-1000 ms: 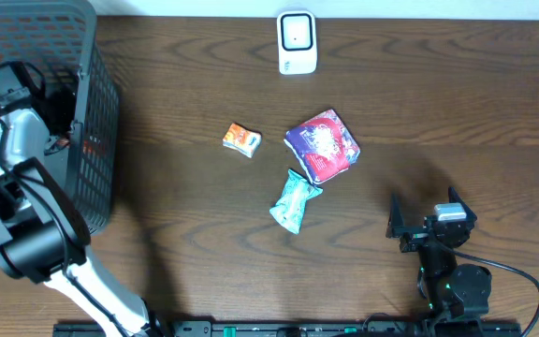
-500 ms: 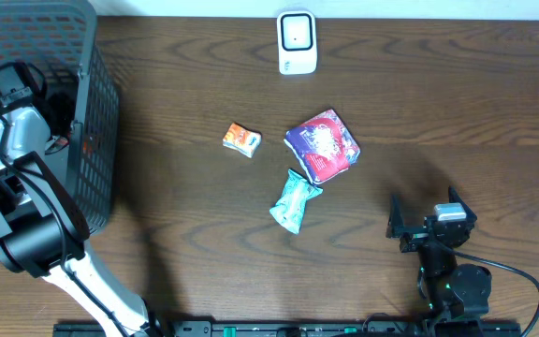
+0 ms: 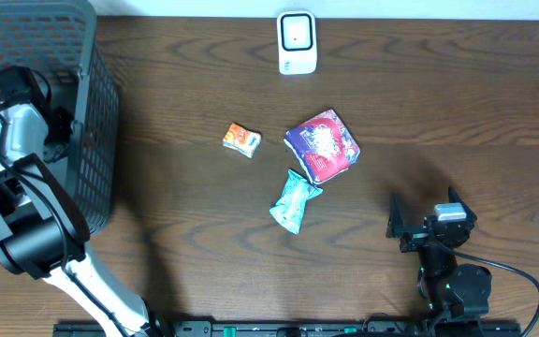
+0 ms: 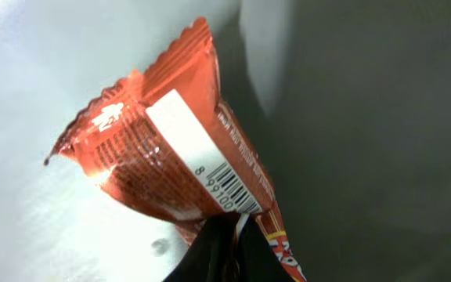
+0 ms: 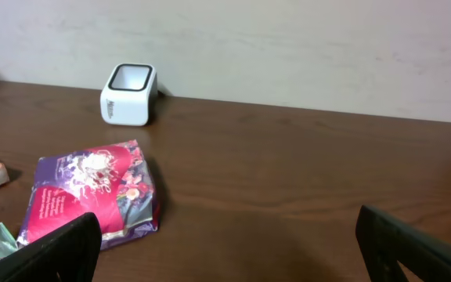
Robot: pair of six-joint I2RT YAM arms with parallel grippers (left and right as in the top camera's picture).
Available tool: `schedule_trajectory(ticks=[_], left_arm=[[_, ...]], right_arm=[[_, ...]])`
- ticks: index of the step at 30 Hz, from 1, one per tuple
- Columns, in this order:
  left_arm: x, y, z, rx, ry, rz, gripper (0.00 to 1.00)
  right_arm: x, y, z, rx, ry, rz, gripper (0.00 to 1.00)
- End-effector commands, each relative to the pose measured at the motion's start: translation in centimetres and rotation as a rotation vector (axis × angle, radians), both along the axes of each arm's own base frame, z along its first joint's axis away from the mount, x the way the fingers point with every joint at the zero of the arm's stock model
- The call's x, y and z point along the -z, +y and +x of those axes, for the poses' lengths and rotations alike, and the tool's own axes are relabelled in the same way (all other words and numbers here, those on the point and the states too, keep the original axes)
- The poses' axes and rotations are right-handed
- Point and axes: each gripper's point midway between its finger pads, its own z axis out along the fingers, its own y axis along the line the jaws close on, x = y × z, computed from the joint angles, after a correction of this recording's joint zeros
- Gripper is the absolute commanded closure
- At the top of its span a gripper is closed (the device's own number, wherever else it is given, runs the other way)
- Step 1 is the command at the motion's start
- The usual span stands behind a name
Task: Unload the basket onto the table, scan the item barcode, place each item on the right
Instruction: 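Lift the held red bar up out of the basket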
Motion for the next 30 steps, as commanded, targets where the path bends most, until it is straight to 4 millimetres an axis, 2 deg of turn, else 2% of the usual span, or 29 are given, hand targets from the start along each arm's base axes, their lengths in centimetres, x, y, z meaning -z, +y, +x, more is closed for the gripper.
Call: schedule_trajectory(ticks=[1,2,3,6,7,10,12,20,26,29,30], left_arm=[[2.8,0.6,-3.8,-0.031,0.171,0.043,0.85],[2.5,0.6,-3.8,-0.031,0.167,0.044,0.71],[2.1,0.6,-3.7,-0.031,0.159,0.046,0.63],[0.6,0.8,-3.3,-0.033,0.127,0.063,0.45],[-0.2,0.8,-3.2,-0.035,0.11,0.071,0.31],[-1.3,1.0,-2.9,-0.069,0.075,0.079,0.18],[-1.3,0.7,-2.9,-0.09,0.066,0.063,0.11],[-0.2,-1.7,-1.2,-0.047,-0.006,-0.089,0.1],[1.1,-1.9,-1.3,-0.048,0.016,-0.111,0.11],[2.2,-2.0,-1.4,-0.049,0.037,-0.121,0.19],[2.5,-2.0,-1.5,-0.05,0.042,-0.123,0.28]], right_arm=[[0.2,-0.2,0.0,0.007,0.005,-0.009,0.01],[0.2,-0.2,0.0,0.006,0.005,-0.009,0.01],[0.2,-0.2,0.0,0.007,0.005,-0.009,0.01],[0.2,-0.2,0.0,0.007,0.005,-0.009,0.01],[0.2,-0.2,0.0,0.007,0.005,-0.009,0.01],[0.2,-0.2,0.0,0.007,0.005,-0.009,0.01],[0.2,-0.2,0.0,0.007,0.004,-0.009,0.01],[0.2,-0.2,0.0,0.007,0.004,-0.009,0.01],[0.2,-0.2,0.0,0.007,0.004,-0.009,0.01],[0.2,-0.2,0.0,0.007,0.005,-0.009,0.01],[0.2,-0.2,0.0,0.007,0.004,-0.009,0.01]])
